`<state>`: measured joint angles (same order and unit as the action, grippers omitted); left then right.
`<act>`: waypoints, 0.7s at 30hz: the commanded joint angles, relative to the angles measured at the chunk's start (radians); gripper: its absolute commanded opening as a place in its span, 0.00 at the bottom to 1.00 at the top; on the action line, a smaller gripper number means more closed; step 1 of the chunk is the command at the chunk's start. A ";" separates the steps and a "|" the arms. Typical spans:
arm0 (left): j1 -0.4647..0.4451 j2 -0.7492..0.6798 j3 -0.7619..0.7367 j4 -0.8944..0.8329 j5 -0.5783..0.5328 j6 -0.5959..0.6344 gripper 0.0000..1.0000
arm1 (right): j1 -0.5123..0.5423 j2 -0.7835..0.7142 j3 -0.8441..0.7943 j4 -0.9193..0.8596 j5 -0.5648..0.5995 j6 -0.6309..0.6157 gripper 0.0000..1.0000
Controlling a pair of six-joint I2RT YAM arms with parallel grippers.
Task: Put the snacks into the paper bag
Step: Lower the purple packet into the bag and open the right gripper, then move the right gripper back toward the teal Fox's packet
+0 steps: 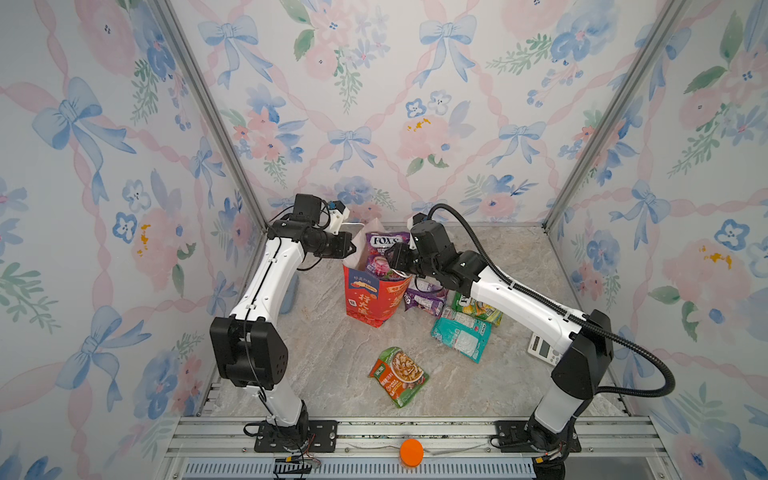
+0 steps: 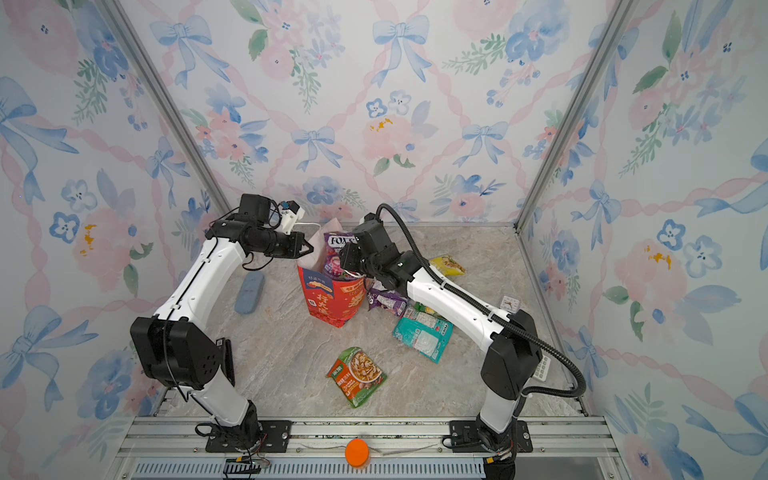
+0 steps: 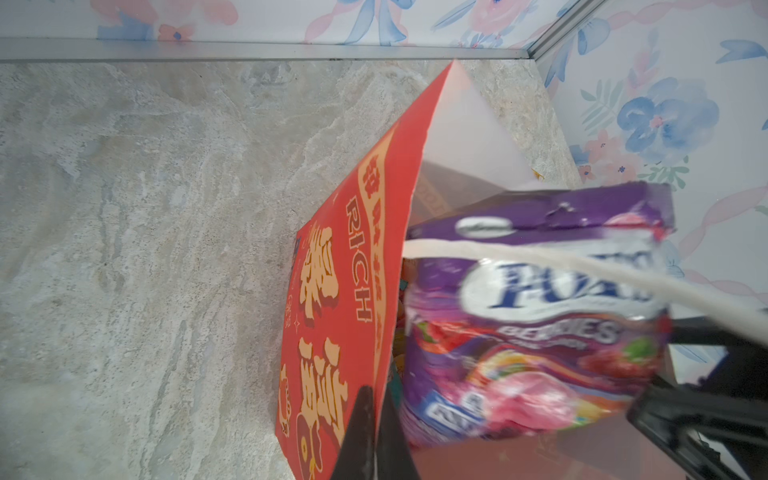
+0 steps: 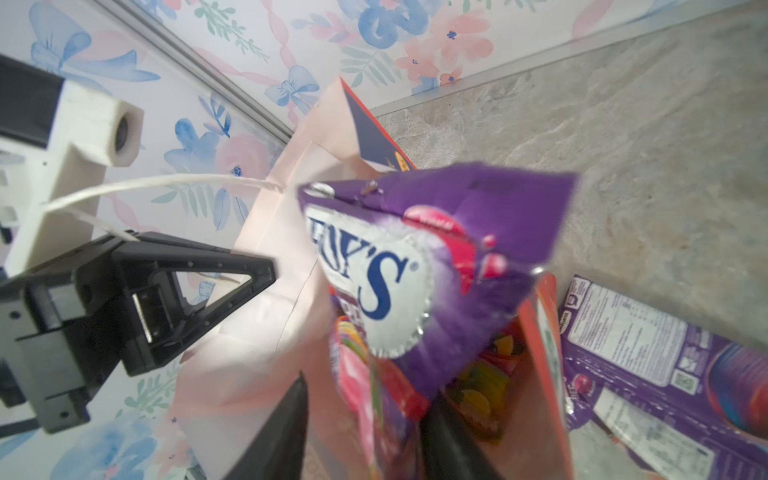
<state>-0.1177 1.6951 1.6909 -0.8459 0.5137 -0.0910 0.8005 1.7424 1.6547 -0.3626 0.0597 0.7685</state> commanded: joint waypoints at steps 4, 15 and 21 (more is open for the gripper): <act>-0.005 -0.004 -0.016 -0.022 -0.002 0.003 0.00 | -0.002 -0.082 0.052 -0.035 0.091 -0.091 0.92; -0.005 -0.003 -0.010 -0.022 0.033 0.004 0.00 | -0.052 -0.281 -0.063 -0.082 0.257 -0.199 0.96; -0.005 -0.001 -0.012 -0.022 0.016 0.004 0.00 | -0.109 -0.415 -0.227 -0.146 0.295 -0.177 0.97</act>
<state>-0.1177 1.6951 1.6905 -0.8463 0.5247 -0.0906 0.7151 1.3705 1.4979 -0.4301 0.3031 0.5976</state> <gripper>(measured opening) 0.048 0.965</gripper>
